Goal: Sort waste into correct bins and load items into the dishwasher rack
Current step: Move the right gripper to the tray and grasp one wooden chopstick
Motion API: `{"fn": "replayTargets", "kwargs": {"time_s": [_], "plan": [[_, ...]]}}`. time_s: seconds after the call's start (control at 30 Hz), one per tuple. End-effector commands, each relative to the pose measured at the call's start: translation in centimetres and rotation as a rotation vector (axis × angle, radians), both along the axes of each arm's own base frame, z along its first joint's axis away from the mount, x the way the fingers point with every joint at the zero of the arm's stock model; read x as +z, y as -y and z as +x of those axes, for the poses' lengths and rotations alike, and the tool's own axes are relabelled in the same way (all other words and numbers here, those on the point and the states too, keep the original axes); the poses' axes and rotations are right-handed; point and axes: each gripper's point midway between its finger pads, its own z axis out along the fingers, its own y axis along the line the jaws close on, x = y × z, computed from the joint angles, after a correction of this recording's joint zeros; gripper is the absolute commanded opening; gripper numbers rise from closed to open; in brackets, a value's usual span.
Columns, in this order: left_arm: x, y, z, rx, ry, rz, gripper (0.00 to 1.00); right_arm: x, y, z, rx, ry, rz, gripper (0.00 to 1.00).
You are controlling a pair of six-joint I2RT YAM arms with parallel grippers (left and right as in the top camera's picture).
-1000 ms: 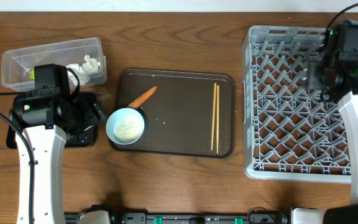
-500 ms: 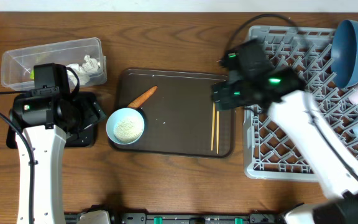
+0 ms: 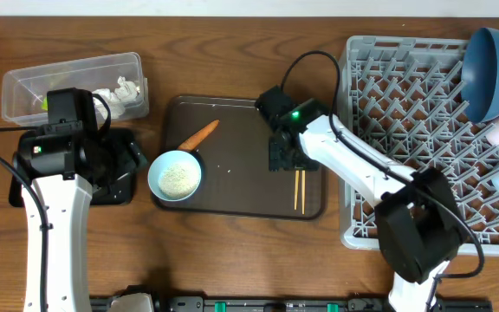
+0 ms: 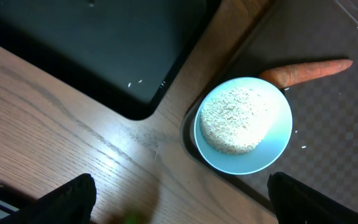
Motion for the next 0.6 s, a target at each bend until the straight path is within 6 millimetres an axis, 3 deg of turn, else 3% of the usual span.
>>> {"fn": "replayTargets", "kwargs": {"time_s": [0.0,0.3,0.57], "plan": [[0.0,0.0,0.0,0.01,-0.002,-0.008,0.91,-1.2,0.5,0.1,-0.069,-0.002,-0.042,0.58],[0.0,0.0,-0.1,0.01,-0.005,-0.009,0.91,-3.8,0.6,-0.3,-0.1,-0.053,-0.076,0.59],[0.0,0.0,-0.1,0.01,-0.005,-0.009,0.91,-4.0,-0.1,-0.1,-0.092,-0.041,-0.056,0.59]]}}
